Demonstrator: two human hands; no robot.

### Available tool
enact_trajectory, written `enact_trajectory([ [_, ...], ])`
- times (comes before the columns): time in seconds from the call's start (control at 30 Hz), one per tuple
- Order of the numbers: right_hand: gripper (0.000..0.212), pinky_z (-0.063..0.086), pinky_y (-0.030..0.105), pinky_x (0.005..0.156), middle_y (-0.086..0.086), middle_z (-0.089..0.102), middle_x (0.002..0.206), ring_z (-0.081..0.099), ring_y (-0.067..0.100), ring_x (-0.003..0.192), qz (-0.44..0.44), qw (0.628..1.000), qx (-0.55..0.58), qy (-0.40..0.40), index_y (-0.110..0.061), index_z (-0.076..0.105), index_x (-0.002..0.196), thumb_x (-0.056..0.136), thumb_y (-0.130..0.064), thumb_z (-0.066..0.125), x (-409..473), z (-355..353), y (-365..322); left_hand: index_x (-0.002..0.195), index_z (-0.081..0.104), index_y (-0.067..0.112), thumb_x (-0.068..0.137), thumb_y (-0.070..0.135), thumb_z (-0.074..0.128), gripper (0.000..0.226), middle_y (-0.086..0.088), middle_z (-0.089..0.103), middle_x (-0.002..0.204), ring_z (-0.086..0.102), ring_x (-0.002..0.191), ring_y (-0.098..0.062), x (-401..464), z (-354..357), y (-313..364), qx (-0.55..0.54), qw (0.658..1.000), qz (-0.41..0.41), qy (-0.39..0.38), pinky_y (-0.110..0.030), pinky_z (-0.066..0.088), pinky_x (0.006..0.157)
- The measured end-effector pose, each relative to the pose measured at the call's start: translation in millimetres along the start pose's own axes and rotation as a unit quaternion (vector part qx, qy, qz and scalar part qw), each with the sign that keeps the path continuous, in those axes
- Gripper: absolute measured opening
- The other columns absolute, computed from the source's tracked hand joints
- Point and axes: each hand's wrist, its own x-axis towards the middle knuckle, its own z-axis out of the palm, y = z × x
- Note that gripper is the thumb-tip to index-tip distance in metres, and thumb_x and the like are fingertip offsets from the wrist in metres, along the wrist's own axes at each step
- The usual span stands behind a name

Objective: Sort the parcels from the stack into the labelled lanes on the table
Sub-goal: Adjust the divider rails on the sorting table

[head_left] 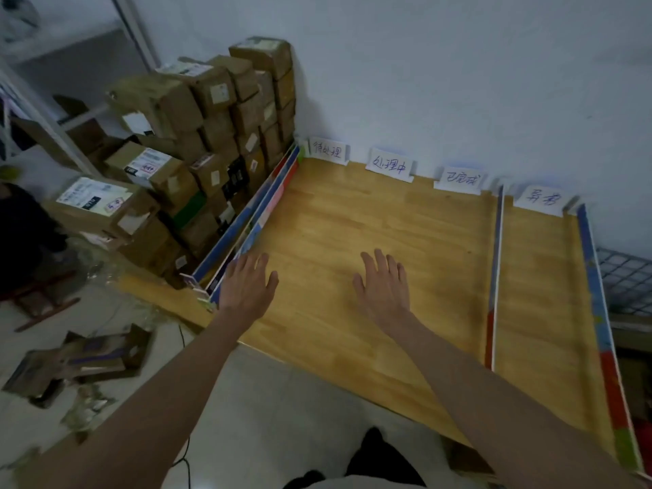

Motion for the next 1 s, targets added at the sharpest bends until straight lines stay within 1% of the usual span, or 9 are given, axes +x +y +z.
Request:
enact_trajectory([
  [0.17,0.055,0.02,0.047,0.12,0.009,0.022,0.162,0.023,0.033,0.147,-0.013,1.0,0.008,-0.014,-0.019,0.027,0.154,0.104,-0.043,0.027,39.1,18.3,-37.2,0.133,0.046,0.02,0.099,0.047,0.02,0.051,-0.005,0.052,0.138,0.048,0.129,-0.024,28.6,9.9,-36.9,-0.01,1.0,-0.01,-0.025,-0.046,0.041,0.108],
  [0.23,0.056,0.02,0.046,0.12,0.009,0.024,0.161,0.024,0.032,0.147,-0.015,1.0,0.012,-0.018,-0.018,0.027,0.154,0.104,-0.044,0.027,59.4,25.5,-48.4,0.136,0.045,0.019,0.1,0.046,0.021,0.051,-0.006,0.05,0.142,0.047,0.131,-0.024,42.8,14.1,-50.6,-0.012,0.999,-0.015,-0.03,-0.046,0.04,0.11],
  [0.4,0.054,0.021,0.045,0.12,0.009,0.027,0.16,0.026,0.031,0.146,-0.012,0.998,0.045,-0.037,-0.018,0.028,0.153,0.104,-0.041,0.03,104.5,46.6,-74.0,0.145,0.042,0.018,0.105,0.04,0.033,0.047,-0.005,0.047,0.145,0.043,0.135,-0.024,76.3,23.6,-83.0,-0.009,0.999,-0.027,-0.032,-0.043,0.033,0.116],
  [0.57,0.052,0.024,0.043,0.119,0.009,0.033,0.156,0.031,0.03,0.143,-0.016,0.997,0.053,-0.049,-0.017,0.028,0.151,0.105,-0.039,0.031,137.3,65.1,-99.7,0.135,0.048,0.019,0.104,0.041,0.03,0.042,-0.006,0.049,0.14,0.046,0.132,-0.027,103.0,40.8,-121.4,-0.024,0.997,-0.045,-0.066,-0.046,0.036,0.112],
  [0.67,0.051,0.028,0.041,0.117,0.008,0.036,0.154,0.035,0.029,0.14,-0.011,0.996,0.065,-0.06,-0.017,0.028,0.151,0.105,-0.038,0.033,153.0,75.9,-117.1,0.133,0.049,0.017,0.103,0.042,0.024,0.047,-0.007,0.05,0.139,0.047,0.13,-0.027,116.8,45.7,-133.8,-0.036,0.996,-0.039,-0.076,-0.045,0.038,0.111],
  [0.77,0.049,0.035,0.04,0.112,0.007,0.042,0.147,0.041,0.028,0.134,0.007,0.993,0.086,-0.075,-0.017,0.03,0.149,0.104,-0.037,0.035,169.3,87.4,-138.5,0.135,0.048,0.016,0.105,0.037,0.03,0.04,-0.007,0.048,0.14,0.049,0.127,-0.028,136.3,52.8,-150.0,-0.036,0.994,-0.032,-0.102,-0.043,0.042,0.103],
  [0.87,0.049,0.042,0.04,0.105,0.008,0.047,0.142,0.046,0.028,0.129,0.03,0.99,0.103,-0.093,-0.015,0.034,0.147,0.103,-0.036,0.038,182.3,101.3,-162.2,0.131,0.049,0.016,0.106,0.034,0.031,0.036,-0.006,0.051,0.133,0.056,0.114,-0.027,156.6,63.7,-164.5,-0.041,0.992,-0.013,-0.122,-0.041,0.049,0.085],
  [0.93,0.049,0.045,0.041,0.101,0.009,0.049,0.14,0.047,0.029,0.127,0.045,0.986,0.114,-0.109,-0.014,0.034,0.147,0.103,-0.036,0.038,188.8,111.1,-178.9,0.13,0.049,0.016,0.106,0.033,0.024,0.039,-0.005,0.052,0.128,0.057,0.109,-0.026,167.8,72.0,-172.7,-0.033,0.99,0.011,-0.14,-0.037,0.051,0.077],
  [1.0,0.048,0.046,0.042,0.099,0.01,0.05,0.137,0.047,0.031,0.126,0.059,0.982,0.129,-0.125,-0.013,0.035,0.146,0.104,-0.034,0.039,195.7,119.5,-197.5,0.131,0.05,0.014,0.099,0.033,0.004,0.059,-0.006,0.055,0.124,0.056,0.107,-0.027,178.0,87.8,-185.5,-0.031,0.985,0.026,-0.165,-0.037,0.052,0.078],
])
